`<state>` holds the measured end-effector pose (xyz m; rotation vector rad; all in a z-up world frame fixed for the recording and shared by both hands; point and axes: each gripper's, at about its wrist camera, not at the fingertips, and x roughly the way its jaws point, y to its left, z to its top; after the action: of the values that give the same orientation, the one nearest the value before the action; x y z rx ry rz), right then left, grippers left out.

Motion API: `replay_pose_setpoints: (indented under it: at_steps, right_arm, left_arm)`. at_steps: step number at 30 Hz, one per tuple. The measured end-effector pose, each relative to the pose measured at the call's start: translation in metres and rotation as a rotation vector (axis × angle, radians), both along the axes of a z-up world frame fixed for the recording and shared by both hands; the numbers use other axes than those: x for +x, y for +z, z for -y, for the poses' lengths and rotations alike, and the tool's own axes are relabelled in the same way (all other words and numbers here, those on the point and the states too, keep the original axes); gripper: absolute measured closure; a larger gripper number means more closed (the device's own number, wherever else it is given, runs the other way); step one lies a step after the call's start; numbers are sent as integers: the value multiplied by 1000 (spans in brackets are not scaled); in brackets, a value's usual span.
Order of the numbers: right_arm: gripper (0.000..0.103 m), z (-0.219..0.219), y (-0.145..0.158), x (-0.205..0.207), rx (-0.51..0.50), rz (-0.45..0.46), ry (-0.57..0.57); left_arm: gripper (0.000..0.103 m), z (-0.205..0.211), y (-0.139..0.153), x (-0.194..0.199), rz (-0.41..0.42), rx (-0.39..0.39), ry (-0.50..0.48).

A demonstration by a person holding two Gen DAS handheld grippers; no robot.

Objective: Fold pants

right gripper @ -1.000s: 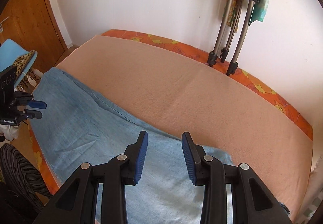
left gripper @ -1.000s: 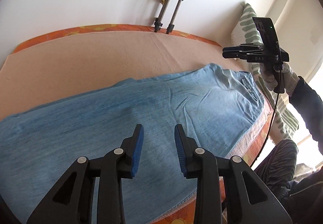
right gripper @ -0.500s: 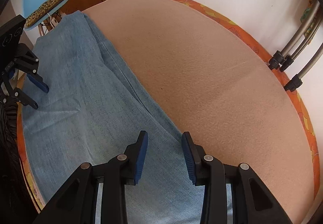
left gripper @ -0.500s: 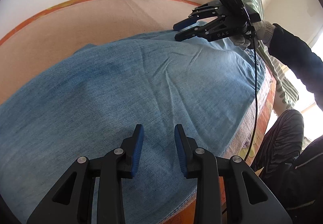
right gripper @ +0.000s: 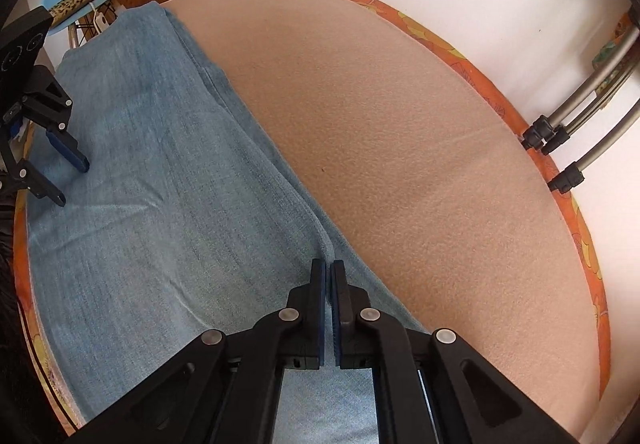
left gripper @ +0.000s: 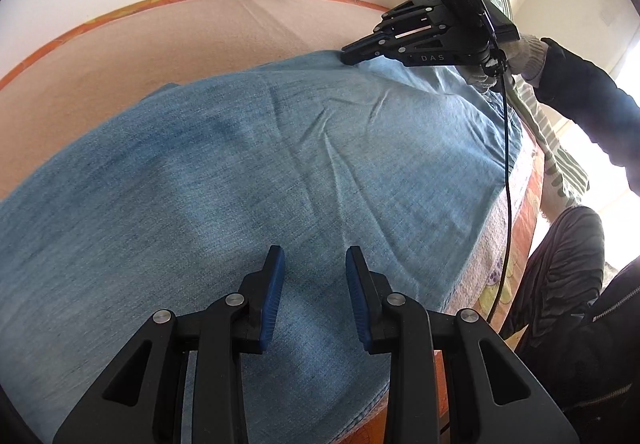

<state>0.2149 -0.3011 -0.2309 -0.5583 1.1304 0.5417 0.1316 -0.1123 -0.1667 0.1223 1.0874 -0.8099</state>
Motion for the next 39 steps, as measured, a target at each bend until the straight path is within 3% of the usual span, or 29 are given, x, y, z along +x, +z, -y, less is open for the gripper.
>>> replay_pose_setpoints:
  at_steps: [5,8,11,16,19,23,26,30,35,39]
  right_arm:
    - [103,14,12,5,25,45,-88]
    - [103,10,2,6,16,2,-77]
    - [81,25,24,3,54,44,-175]
    - [73,80,81,-37,163,136,-372]
    - [66,120,106,-73,193,183,-527]
    - [49,178,121,-127,184,219,-780]
    - [45,230,120,-174,180,230,-1000]
    - [41,298,105,-226,205,227,-1271]
    - [41,343,70,-253,200,144,-1410]
    - [38,357,42,-259,273,70,-1426]
  left_arm:
    - [73,7,0,-4,12,22,-5]
    - [73,8,4,-5,10,33,1]
    - [73,14,14,-12,37,36,-24]
    - [73,42,28,-30,79,17,-103]
    - [65,70,32,-43,106,4,-167]
    - [64,110,31,-56,113,-6,-270]
    - [63,143,27,-67,107,-4,-357]
    - [63,177,23,-69,88,-21,-404]
    - [63,202,20,-73,102,-14,-442]
    - [63,211,13,-71,88,-4,-448]
